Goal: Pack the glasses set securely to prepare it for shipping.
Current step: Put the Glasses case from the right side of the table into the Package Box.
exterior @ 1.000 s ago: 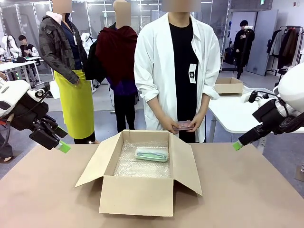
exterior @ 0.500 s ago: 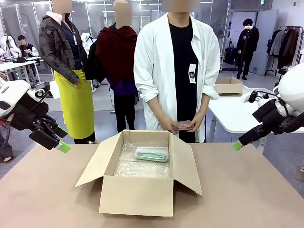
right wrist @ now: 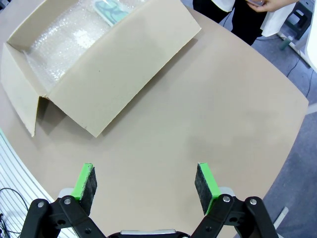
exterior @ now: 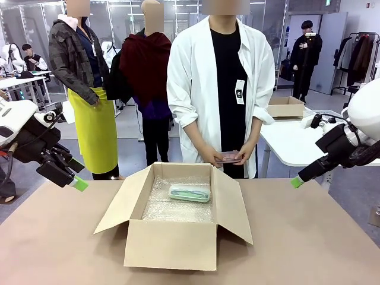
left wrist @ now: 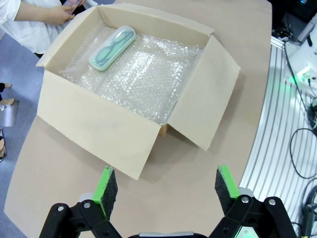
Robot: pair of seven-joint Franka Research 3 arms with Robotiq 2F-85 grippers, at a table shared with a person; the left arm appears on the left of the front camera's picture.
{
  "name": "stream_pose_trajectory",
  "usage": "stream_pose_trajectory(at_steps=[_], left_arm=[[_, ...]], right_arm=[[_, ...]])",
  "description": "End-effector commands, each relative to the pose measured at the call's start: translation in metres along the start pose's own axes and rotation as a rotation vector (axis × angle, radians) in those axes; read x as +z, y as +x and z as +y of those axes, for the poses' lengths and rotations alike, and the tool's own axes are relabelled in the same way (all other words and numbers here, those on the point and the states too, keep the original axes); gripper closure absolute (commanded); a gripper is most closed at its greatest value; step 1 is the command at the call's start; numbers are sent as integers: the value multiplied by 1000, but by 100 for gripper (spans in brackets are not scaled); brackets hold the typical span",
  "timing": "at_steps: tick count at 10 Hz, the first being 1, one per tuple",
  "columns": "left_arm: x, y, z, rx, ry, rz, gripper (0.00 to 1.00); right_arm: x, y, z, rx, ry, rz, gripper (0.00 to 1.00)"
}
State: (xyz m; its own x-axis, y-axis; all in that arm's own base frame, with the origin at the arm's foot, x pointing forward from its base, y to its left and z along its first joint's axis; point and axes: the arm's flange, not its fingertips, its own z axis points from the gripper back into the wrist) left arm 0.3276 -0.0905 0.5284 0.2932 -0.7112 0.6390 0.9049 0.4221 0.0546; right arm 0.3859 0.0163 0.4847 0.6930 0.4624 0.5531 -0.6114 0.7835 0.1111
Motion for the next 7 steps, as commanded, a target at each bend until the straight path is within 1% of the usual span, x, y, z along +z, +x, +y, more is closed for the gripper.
stream_pose_trajectory(at_steps=[1, 7], left_arm=[[2, -2, 2, -17, -22, -13, 0], [2, -2, 2, -17, -22, -13, 0]], right_arm=[[1, 0, 1, -5, -3, -4, 0], [1, 0, 1, -5, -3, -4, 0]])
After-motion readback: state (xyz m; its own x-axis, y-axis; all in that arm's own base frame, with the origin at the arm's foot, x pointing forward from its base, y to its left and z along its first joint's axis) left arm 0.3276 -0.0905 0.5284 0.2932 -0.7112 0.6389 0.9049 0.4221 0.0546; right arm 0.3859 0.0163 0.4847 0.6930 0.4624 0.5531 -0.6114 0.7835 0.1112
